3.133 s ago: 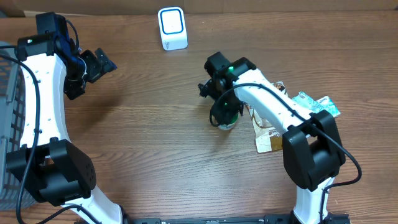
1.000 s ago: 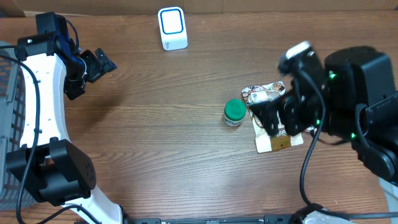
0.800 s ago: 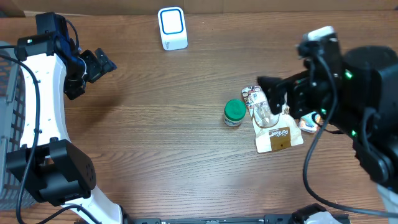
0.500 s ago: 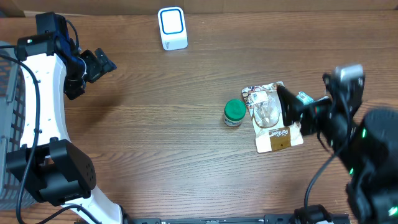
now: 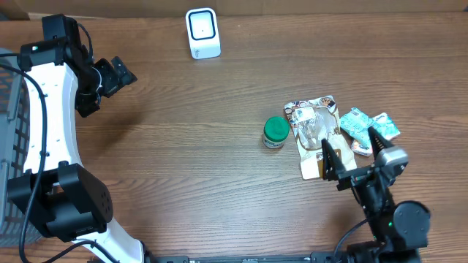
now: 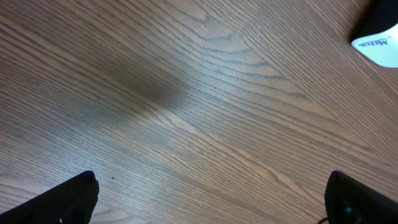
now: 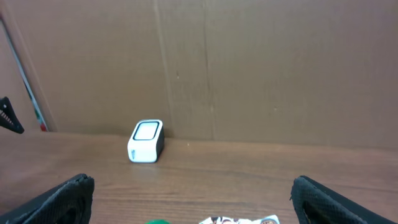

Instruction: Scan the item barcode

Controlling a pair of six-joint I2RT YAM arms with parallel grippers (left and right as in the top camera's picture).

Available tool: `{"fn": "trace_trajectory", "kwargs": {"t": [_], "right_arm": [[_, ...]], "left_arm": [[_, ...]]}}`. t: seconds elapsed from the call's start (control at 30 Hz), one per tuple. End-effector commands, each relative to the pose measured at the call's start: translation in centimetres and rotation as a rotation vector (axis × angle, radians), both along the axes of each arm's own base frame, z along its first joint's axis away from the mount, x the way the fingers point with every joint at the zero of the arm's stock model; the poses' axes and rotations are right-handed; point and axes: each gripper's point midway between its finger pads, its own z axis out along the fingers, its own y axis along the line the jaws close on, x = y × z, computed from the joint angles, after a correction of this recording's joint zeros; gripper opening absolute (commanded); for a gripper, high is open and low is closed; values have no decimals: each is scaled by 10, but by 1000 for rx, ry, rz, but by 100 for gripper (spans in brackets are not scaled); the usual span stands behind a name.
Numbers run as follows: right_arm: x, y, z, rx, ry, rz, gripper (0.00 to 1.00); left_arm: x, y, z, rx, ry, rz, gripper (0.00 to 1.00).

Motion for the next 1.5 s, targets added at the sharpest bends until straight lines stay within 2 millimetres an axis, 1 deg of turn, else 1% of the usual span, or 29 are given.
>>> {"fn": "trace_trajectory", "kwargs": {"t": [0.0, 0.13, 0.3, 0.47, 0.5, 1.47], "right_arm": [[-2, 0, -19, 15, -18, 7, 100], [-2, 0, -37, 16, -29, 7, 100], [-3, 0, -50, 16, -34, 6, 100], [-1, 1, -80, 3, 80, 6, 100], [-1, 1, -83, 1, 92, 5, 100], [-1, 1, -83, 1, 91, 6, 100]], "left_arm": [[2, -3, -3, 3, 7, -17, 100], [2, -3, -3, 3, 7, -17, 99], [2, -3, -3, 3, 7, -17, 100], [2, -3, -3, 3, 7, -17, 100], [2, -3, -3, 3, 7, -17, 100], [2, -3, -3, 2, 7, -17, 100]]}}
